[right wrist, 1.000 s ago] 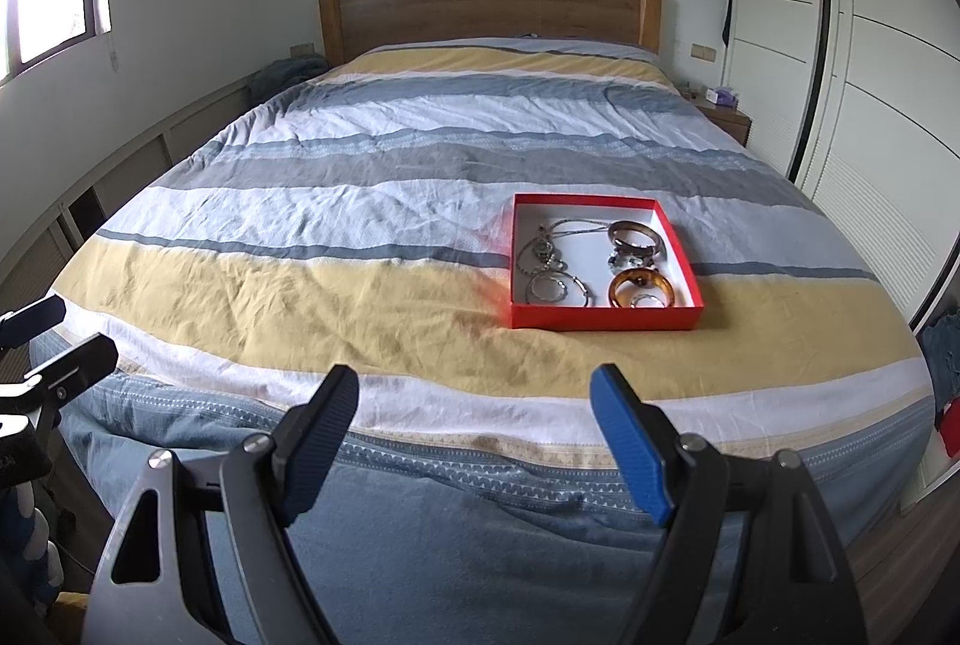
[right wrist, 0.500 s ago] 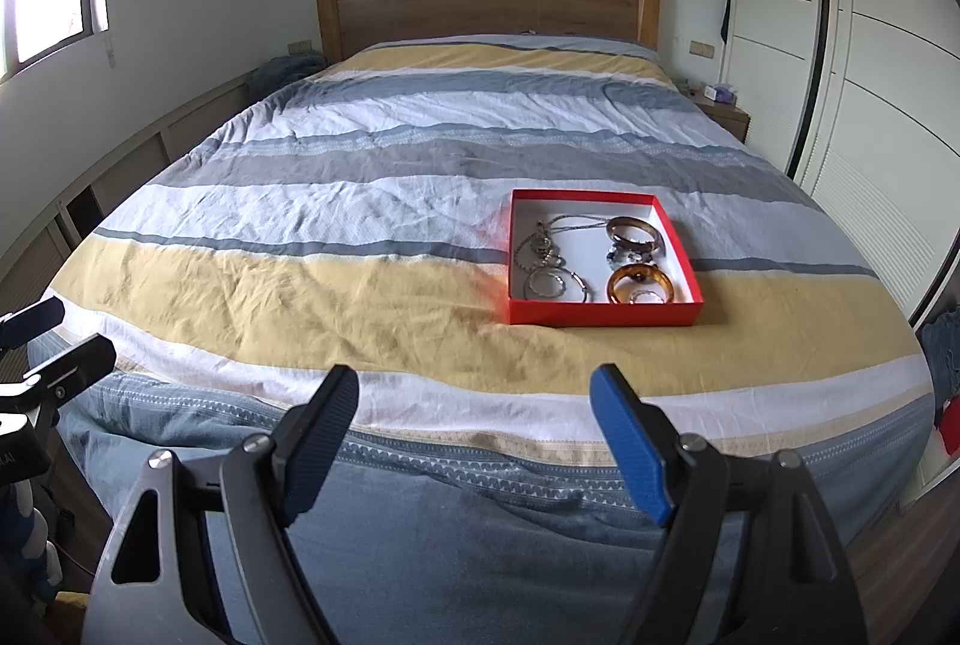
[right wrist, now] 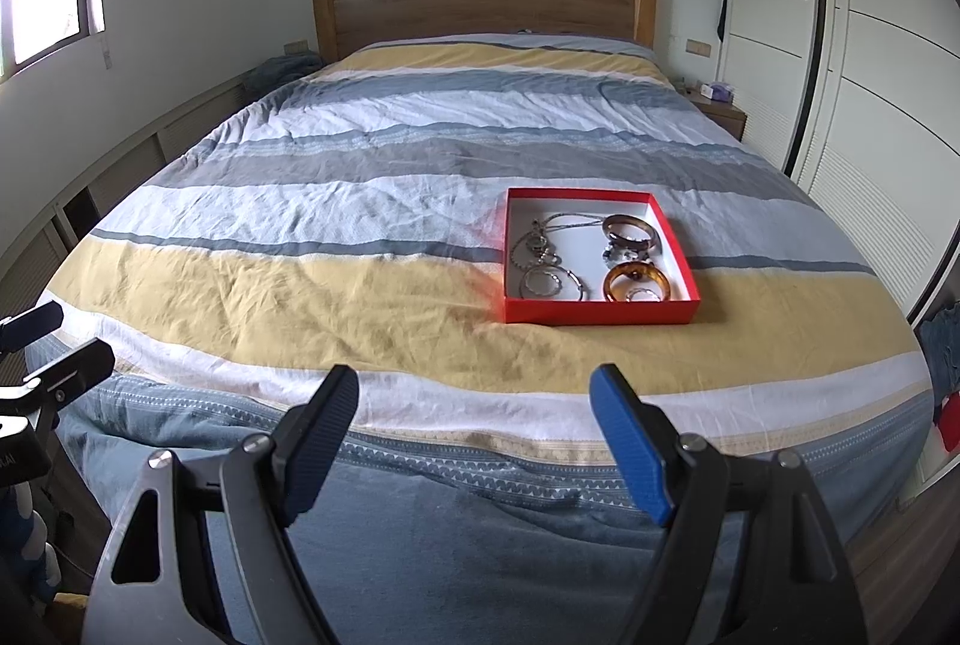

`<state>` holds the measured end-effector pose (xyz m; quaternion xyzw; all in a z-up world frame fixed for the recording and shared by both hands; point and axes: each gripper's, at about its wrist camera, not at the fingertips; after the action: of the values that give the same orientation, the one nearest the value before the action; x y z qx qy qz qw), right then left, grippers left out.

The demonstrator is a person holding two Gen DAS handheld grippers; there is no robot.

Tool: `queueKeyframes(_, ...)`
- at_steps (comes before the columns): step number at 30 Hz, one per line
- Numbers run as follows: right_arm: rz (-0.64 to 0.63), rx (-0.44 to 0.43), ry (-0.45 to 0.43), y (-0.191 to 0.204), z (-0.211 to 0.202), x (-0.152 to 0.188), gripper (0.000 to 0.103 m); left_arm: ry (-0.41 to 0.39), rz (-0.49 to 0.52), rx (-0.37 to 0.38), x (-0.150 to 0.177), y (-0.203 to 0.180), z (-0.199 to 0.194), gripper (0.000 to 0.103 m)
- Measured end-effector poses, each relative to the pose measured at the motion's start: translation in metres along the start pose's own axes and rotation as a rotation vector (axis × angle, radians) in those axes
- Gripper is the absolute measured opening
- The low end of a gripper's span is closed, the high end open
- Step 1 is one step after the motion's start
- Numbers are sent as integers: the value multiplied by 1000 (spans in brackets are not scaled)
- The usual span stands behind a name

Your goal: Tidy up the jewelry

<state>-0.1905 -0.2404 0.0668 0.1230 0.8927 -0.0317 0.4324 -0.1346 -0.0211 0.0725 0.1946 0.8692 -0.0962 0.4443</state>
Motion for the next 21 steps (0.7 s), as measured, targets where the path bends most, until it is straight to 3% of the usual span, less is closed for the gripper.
queueKeyframes(21, -1, 2, 3, -4, 1, 1, 79, 19, -16, -7, 5, 2, 6, 97)
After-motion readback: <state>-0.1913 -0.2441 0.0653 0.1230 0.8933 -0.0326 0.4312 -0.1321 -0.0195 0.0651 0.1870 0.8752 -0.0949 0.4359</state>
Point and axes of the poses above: each gripper's, at about its wrist camera, not at the fingertips, and z roughly the way its jaws point, y to its left, x to its underside, and after that the axes turned 4 degrees about -y, right-handed
